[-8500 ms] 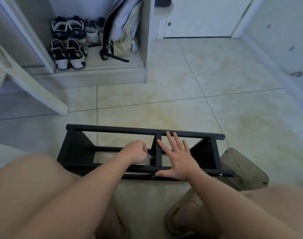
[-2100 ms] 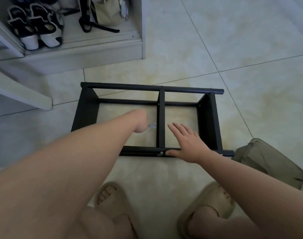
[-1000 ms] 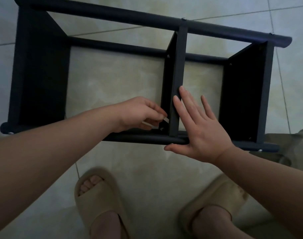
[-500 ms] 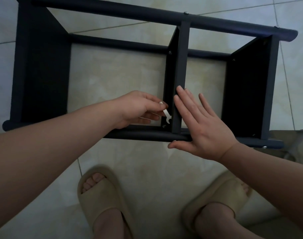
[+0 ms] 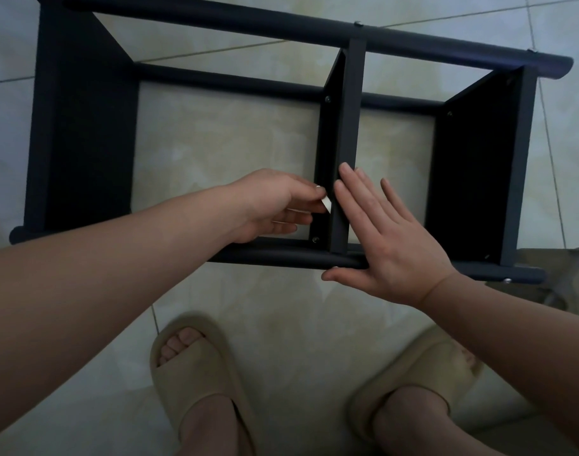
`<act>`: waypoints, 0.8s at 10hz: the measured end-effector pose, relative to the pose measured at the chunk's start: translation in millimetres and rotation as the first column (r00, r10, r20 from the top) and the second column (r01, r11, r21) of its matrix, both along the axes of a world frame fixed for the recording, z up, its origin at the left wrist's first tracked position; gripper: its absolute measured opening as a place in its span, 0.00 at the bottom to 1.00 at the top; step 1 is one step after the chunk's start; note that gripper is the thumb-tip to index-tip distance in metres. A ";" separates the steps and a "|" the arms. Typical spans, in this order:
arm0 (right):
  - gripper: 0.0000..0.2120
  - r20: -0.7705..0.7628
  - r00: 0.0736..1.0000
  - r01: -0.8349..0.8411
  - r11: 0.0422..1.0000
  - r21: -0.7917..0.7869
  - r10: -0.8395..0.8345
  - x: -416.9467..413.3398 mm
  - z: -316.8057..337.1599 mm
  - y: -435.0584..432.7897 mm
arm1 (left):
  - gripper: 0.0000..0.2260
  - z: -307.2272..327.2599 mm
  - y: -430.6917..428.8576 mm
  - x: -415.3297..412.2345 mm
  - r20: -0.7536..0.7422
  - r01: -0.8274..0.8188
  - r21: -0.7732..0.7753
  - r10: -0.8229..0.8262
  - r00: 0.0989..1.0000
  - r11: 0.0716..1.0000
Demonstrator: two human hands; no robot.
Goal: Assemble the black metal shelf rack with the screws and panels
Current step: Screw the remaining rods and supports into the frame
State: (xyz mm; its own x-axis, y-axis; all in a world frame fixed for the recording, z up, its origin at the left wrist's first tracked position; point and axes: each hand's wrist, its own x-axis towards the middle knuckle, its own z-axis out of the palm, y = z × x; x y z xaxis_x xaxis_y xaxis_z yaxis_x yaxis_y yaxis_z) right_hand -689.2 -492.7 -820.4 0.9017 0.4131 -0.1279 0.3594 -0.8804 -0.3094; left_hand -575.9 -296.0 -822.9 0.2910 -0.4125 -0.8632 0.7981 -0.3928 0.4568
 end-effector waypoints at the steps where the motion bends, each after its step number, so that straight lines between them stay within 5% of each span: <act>1: 0.50 0.001 1.000 0.001 1.000 0.001 -0.001 0.0 -0.4 -0.2 | 0.05 0.3 0.6 -0.2 0.019 -0.009 0.007 0.008 1.000 1.000; 8: 0.50 -0.004 1.000 0.010 1.000 -0.004 -0.010 0.0 1.3 0.6 | 0.02 3.3 -2.1 -3.2 0.096 0.031 0.022 -0.033 0.995 0.999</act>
